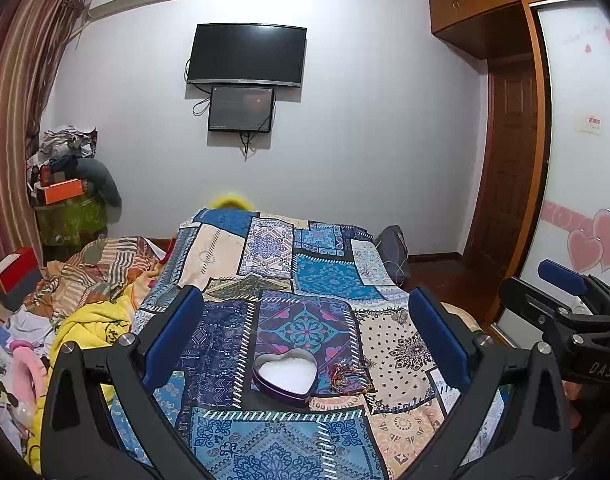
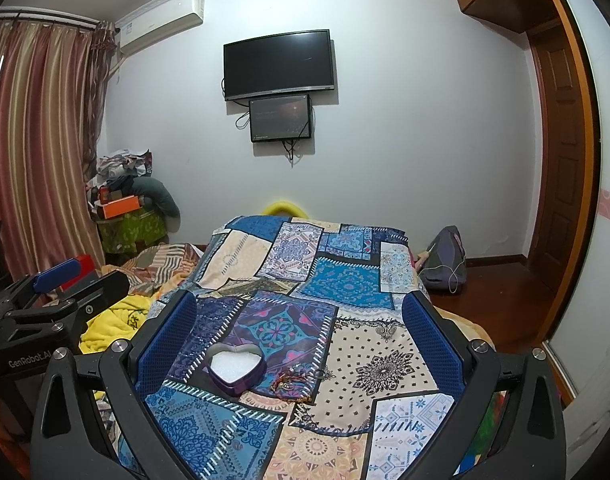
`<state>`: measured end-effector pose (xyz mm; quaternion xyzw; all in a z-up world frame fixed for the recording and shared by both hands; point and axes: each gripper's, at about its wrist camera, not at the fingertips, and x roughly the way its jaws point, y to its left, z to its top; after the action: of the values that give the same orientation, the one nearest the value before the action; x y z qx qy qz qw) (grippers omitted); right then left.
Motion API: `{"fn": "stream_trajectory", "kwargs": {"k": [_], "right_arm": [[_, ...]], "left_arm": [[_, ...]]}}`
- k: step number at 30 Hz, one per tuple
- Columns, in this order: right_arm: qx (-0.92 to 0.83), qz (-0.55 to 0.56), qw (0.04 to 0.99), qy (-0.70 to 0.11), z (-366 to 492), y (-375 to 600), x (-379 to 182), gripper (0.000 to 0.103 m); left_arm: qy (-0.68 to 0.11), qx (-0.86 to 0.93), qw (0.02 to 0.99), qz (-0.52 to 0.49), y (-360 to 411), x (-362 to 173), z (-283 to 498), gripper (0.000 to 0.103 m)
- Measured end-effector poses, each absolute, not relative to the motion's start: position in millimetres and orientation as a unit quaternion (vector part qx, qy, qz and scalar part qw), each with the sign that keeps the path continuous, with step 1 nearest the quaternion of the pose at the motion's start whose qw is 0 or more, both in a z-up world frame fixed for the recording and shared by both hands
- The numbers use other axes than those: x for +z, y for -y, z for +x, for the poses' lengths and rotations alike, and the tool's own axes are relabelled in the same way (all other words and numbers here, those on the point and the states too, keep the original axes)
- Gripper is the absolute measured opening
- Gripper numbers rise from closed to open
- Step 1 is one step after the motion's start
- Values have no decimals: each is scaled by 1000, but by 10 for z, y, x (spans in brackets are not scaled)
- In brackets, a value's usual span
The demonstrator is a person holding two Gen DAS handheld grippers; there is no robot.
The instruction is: Organize jewelry
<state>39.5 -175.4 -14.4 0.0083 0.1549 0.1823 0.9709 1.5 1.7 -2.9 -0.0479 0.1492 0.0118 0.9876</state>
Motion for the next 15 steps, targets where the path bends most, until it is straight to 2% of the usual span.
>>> {"fn": "stream_trajectory", "kwargs": {"k": [15], "right_arm": [[182, 7, 971, -157, 393, 1747, -143, 102]], "left_arm": [[-149, 11, 988, -49, -17, -16, 6, 103]]}}
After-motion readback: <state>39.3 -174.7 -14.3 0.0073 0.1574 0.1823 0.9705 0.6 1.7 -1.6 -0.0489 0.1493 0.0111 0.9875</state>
